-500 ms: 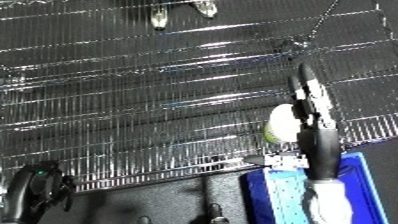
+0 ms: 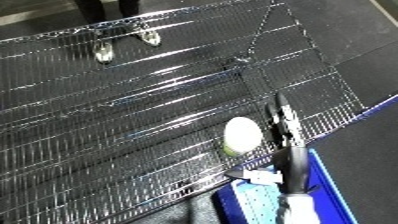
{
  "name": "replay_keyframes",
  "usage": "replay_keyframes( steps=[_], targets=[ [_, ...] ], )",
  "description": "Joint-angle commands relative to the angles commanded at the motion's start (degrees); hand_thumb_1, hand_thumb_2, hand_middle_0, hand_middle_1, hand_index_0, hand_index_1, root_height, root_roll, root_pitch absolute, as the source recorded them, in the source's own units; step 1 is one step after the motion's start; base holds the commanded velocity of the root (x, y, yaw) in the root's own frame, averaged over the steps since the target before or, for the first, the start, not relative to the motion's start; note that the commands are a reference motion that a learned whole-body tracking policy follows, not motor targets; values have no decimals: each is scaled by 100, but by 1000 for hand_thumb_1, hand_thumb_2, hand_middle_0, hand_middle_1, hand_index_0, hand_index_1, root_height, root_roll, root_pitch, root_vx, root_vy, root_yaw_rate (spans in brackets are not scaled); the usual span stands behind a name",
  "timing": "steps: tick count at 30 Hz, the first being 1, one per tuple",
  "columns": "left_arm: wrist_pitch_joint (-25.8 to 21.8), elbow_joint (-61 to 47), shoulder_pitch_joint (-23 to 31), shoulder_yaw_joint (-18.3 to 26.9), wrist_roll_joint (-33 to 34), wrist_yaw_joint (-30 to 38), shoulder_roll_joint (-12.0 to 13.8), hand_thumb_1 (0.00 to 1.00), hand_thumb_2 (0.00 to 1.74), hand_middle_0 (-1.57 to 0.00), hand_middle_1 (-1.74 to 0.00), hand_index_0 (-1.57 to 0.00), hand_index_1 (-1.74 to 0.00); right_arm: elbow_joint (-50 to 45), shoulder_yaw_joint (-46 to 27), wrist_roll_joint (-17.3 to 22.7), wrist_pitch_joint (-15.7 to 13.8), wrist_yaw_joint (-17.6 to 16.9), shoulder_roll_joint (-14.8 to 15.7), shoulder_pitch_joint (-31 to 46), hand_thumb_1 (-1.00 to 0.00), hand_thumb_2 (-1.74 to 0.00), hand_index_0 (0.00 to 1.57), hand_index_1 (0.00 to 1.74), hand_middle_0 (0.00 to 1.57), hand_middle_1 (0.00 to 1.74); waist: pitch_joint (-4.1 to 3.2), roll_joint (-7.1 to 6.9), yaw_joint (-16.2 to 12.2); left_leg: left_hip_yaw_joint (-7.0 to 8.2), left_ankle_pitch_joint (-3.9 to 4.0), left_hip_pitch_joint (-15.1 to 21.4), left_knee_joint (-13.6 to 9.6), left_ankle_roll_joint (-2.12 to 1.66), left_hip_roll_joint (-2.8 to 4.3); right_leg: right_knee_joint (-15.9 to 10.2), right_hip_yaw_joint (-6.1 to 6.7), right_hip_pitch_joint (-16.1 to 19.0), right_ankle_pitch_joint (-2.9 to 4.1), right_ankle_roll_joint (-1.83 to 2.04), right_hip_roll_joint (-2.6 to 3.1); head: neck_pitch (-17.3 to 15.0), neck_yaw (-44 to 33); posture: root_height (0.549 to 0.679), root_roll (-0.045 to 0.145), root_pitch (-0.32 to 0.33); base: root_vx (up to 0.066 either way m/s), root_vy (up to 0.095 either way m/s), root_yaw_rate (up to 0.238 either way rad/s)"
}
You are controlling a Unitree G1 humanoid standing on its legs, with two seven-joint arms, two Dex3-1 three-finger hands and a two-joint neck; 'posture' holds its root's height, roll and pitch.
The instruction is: Pick up the object and place it into the box
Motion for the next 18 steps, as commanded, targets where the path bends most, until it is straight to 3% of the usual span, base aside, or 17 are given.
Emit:
replay_keyframes(
  steps=[10,18],
  targets=[
    [61,33,-122,-101,82,-17,52,1000,1740,-1570,-1740,-1570,-1740,330,36,34,-26,-155,-29,-49,0,0,0,0,0,0,116,137,-81,16,40,-80,26,-12,-21,72,39,-139,28,-45,-31,-35,200,644,57,-111,-20,-18,-13],
    [-45,132,-230,-203,119,35,77,1000,1740,-1570,-1740,-1570,-1740,761,44,-5,52,-350,-140,-291,0,0,0,0,0,0,126,273,-125,20,99,-278,59,-30,-53,214,46,-387,-5,-108,-23,7,384,643,71,-89,-22,-10,-28]
  ],
)
